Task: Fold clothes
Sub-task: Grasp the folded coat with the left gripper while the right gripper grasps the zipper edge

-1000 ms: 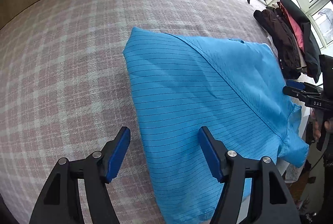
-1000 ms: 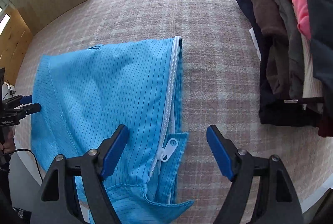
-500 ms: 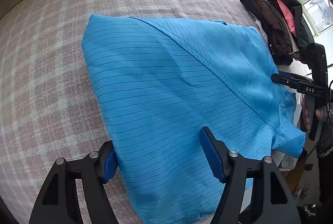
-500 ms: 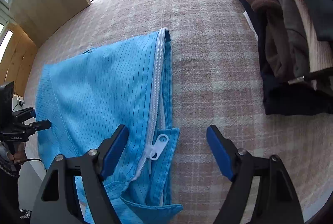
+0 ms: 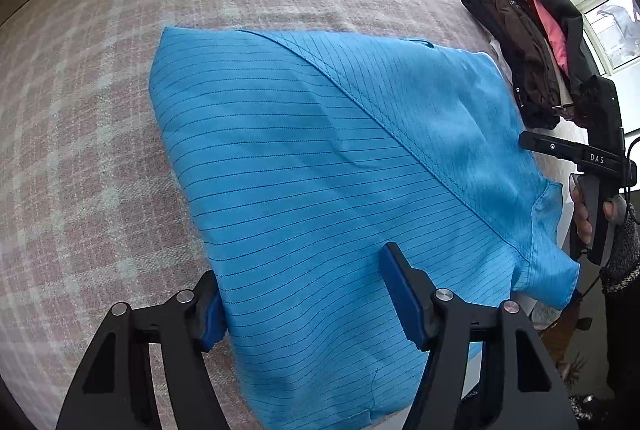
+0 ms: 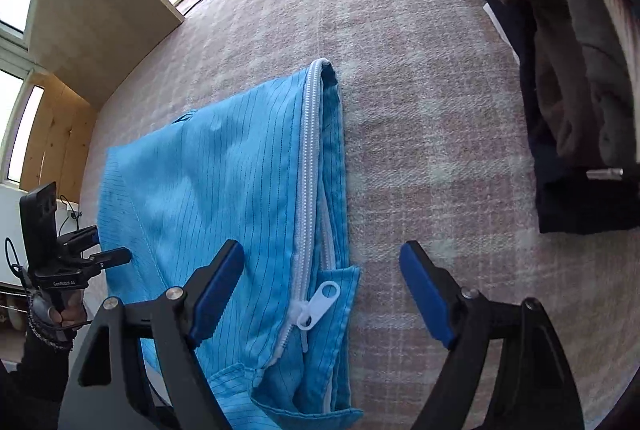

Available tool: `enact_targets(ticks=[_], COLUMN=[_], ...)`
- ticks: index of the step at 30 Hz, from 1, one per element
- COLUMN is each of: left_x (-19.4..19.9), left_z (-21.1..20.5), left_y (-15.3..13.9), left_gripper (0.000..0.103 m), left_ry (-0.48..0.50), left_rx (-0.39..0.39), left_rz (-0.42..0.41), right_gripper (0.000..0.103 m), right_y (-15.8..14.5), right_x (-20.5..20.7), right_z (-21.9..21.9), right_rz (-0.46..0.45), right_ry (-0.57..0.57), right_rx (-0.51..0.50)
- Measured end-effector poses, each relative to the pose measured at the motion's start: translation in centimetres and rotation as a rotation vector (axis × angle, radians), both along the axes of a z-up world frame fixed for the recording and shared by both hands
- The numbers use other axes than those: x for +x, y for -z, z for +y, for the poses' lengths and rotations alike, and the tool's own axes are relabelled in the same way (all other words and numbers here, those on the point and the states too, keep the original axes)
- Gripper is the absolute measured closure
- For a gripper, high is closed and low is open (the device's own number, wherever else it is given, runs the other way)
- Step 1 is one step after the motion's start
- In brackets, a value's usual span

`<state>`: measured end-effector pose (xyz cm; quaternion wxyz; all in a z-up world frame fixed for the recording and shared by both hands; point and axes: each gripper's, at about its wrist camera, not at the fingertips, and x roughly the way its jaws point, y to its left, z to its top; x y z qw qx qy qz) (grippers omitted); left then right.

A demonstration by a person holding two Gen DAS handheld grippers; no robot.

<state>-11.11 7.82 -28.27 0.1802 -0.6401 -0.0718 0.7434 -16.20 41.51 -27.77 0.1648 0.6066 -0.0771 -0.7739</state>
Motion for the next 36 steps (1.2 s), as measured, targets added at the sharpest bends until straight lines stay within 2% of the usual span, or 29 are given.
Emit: enact_targets(ticks=[6,8,10,11,12,14,17,21,26,30,33,36], left_x=[-0.3,-0.2,-0.2,-0.2,-0.1,0.1,0.1,0.0,0.2,0.3,0.4,0.6], left_z=[0.6,1.0,1.6,2.0,2.4,2.8,2.7,2.3,0.9,0.1,-0.6,-0.7], left_y=[0.1,0.1,0.1,0.1,0.1,0.1,0.3,-0.4,-2.2,-3.5,-3.3,-3.2], left_gripper=[0.054,0.055,0.057,0.06,0.064,0.07,0.082,0.091,0.095,0.095,0.095,0.096], left_ry=[0.003,0.008,0.016,0.024,0.029,0.039,0.026,0.024,0.004,0.001,0.0,-0.007], left_rx=[0.012,0.007,0.008,0.005,-0.002,-0.006,0.032,0.068,0.129,0.146,0.174,0.205], left_rz=[-0.005,0.004,0.015,0.024,0.034,0.059,0.069,0.083,0.111,0.138,0.125,0.115], right_gripper=[0.023,0.039,0.062,0.069,0.081,0.082,0.083,0.086,0.089,0.09,0.091,0.092], right_y=[-0.2,-0.2,-0.3,-0.2,-0.1,0.2,0.2,-0.6,-3.1,-5.2,-6.3,-7.5], right_x=[1.1,1.4,1.8,1.9,2.0,2.1,2.1,1.9,2.3,2.5,2.8,4.0], right_z=[-2.7,-3.7,-4.6,-4.7,-4.9,-5.2,-5.5,-5.3,-5.0,-5.0,-5.3,-3.5], right_rz=[0.037,0.049,0.061,0.059,0.056,0.049,0.055,0.042,0.078,0.108,0.137,0.13], right_ry=[-0.075,-0.1,-0.125,-0.12,-0.114,-0.101,-0.095,-0.076,-0.058,-0.039,-0.042,-0.028], right_rx=[0.058,0.077,0.096,0.08,0.062,0.025,0.022,-0.048,-0.116,-0.168,-0.144,-0.152])
